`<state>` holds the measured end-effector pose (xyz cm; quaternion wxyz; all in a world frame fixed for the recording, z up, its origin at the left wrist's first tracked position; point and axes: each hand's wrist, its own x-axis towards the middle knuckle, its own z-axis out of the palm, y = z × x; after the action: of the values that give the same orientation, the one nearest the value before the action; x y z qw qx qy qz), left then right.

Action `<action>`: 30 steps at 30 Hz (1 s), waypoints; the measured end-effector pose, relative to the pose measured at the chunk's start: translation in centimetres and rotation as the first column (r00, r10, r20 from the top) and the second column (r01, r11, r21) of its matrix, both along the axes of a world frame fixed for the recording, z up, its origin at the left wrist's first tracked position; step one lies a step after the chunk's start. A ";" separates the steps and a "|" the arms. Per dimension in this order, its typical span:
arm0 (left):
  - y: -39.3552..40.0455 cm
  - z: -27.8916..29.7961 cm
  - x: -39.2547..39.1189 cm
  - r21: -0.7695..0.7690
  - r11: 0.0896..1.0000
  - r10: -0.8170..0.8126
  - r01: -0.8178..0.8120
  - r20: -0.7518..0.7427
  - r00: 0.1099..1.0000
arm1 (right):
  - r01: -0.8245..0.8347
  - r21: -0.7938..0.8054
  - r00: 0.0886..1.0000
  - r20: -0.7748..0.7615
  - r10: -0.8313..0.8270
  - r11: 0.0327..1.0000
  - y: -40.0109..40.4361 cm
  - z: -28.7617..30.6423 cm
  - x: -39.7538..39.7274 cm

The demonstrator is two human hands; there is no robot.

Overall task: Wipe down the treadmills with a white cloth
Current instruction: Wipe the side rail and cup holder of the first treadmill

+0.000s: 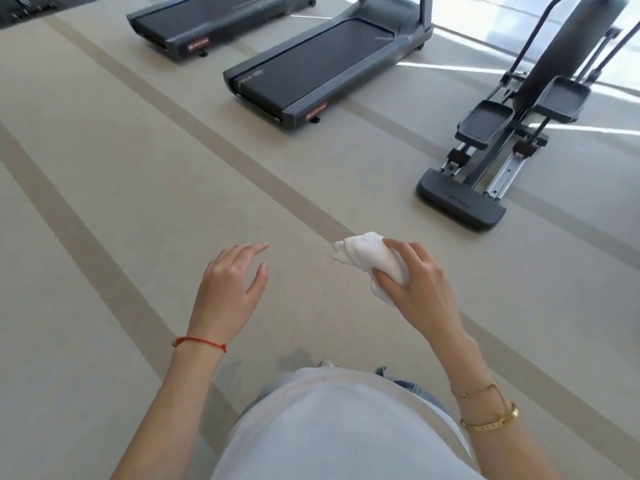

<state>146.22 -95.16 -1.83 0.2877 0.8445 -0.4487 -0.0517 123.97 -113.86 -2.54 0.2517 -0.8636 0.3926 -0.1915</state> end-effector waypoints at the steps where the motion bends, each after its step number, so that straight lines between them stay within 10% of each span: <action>1: -1.8 0.1 1.3 0.002 1.000 0.007 -0.007 0.002 1.000 | -0.006 -0.002 1.000 -0.002 0.006 1.000 -2.0 0.2 1.4; 30: -52.7 0.2 38.1 0.031 0.984 -0.177 0.178 -0.025 0.984 | 0.166 0.012 0.985 0.046 -0.166 0.986 -49.3 -0.8 36.4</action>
<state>184.32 -147.90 -1.66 0.2729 0.8053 -0.5179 -0.0941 160.38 -163.16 -3.30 0.2476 -0.8221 0.4580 -0.2304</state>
